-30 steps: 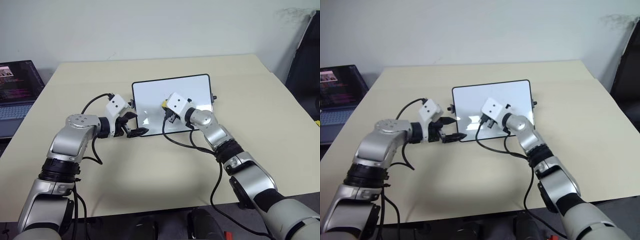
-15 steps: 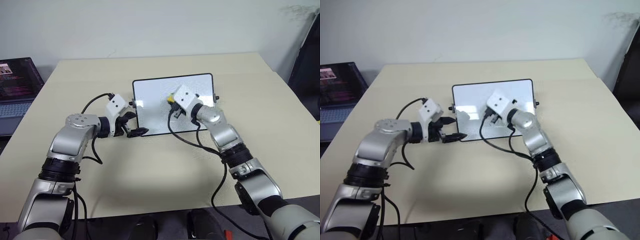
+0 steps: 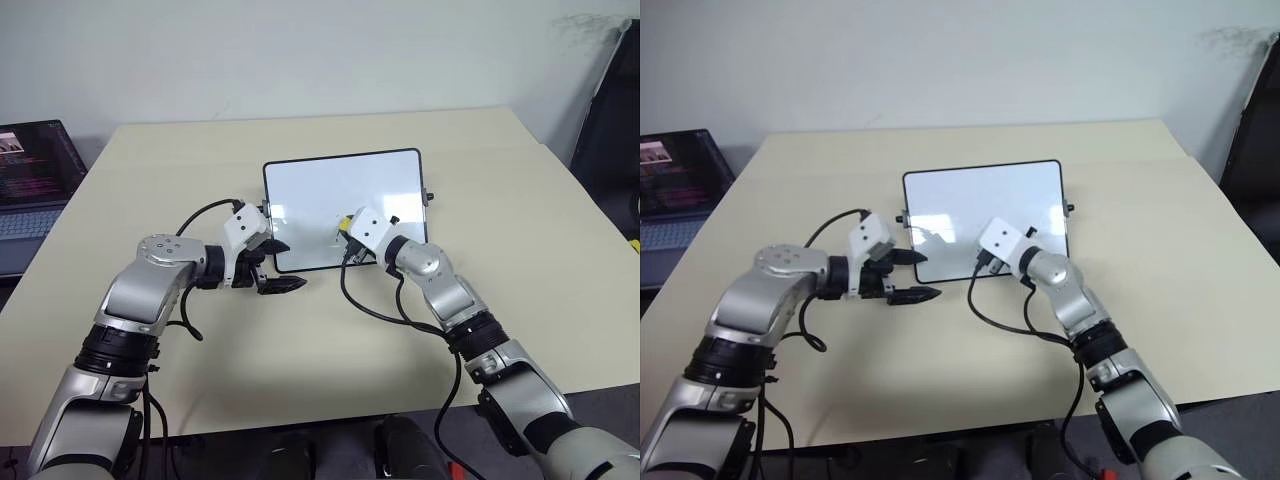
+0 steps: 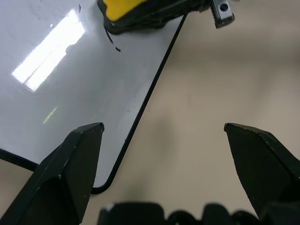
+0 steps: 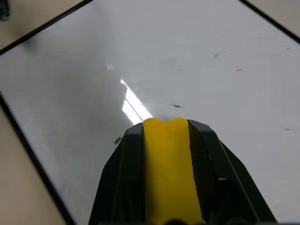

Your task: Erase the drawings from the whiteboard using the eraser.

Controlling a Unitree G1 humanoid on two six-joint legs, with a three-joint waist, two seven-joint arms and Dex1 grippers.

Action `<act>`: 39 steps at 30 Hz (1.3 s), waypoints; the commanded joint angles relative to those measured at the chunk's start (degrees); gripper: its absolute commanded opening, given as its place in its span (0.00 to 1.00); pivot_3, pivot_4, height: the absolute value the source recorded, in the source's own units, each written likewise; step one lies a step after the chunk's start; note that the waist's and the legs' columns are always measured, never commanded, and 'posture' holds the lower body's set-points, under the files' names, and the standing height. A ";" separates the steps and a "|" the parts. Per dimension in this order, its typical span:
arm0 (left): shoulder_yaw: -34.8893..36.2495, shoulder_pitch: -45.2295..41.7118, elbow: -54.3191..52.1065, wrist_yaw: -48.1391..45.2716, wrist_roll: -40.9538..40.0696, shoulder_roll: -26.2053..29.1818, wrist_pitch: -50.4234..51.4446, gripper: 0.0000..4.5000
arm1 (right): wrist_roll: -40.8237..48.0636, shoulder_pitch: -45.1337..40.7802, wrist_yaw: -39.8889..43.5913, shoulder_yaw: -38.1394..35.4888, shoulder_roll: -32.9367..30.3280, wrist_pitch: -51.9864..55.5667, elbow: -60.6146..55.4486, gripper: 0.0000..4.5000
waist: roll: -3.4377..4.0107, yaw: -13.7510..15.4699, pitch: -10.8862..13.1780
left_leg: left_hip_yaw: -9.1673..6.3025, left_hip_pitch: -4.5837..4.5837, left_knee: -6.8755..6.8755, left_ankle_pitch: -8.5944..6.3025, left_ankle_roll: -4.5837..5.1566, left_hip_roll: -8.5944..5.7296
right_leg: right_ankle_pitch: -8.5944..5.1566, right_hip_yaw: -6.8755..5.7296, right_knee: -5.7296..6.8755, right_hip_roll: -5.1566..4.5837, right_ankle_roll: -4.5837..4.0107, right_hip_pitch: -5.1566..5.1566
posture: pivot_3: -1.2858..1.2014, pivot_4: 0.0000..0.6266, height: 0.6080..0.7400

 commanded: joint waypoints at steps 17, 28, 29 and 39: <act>2.28 -2.26 4.60 5.15 1.05 -0.06 -1.63 1.00 | 1.91 -2.57 -0.17 -5.37 -0.94 8.63 -12.22 0.22 | 0.00 0.43 0.01 | -0.12 -0.29 -0.11 0.03 -0.11 -0.01 | -0.01 -0.04 -0.14 -0.05 -0.01 -0.30 | 0.52 0.24 1.00; 1.94 -2.43 3.85 4.91 0.75 -0.36 -1.32 1.00 | -1.64 3.88 3.62 1.12 -3.47 9.91 -8.82 0.22 | -0.01 0.50 0.00 | -0.06 -0.22 -0.06 -0.01 -0.04 -0.02 | -0.02 -0.03 -0.07 -0.04 0.00 -0.22 | 0.52 0.24 1.00; 1.93 -2.47 3.90 4.92 0.75 -0.37 -1.31 1.00 | -1.62 4.33 4.21 1.47 -3.55 10.81 -9.14 0.22 | -0.01 0.53 0.00 | -0.08 -0.20 -0.04 -0.01 -0.04 -0.02 | -0.02 -0.06 -0.06 -0.04 0.00 -0.17 | 0.52 0.24 1.00; 1.84 -2.71 3.90 4.77 0.69 -0.40 -1.31 1.00 | 2.16 0.87 5.84 -1.29 -1.74 14.24 -15.42 0.22 | 0.00 0.50 0.01 | -0.13 -0.15 0.00 0.00 -0.04 -0.01 | 0.00 -0.09 0.00 -0.02 -0.02 -0.11 | 0.52 0.24 1.00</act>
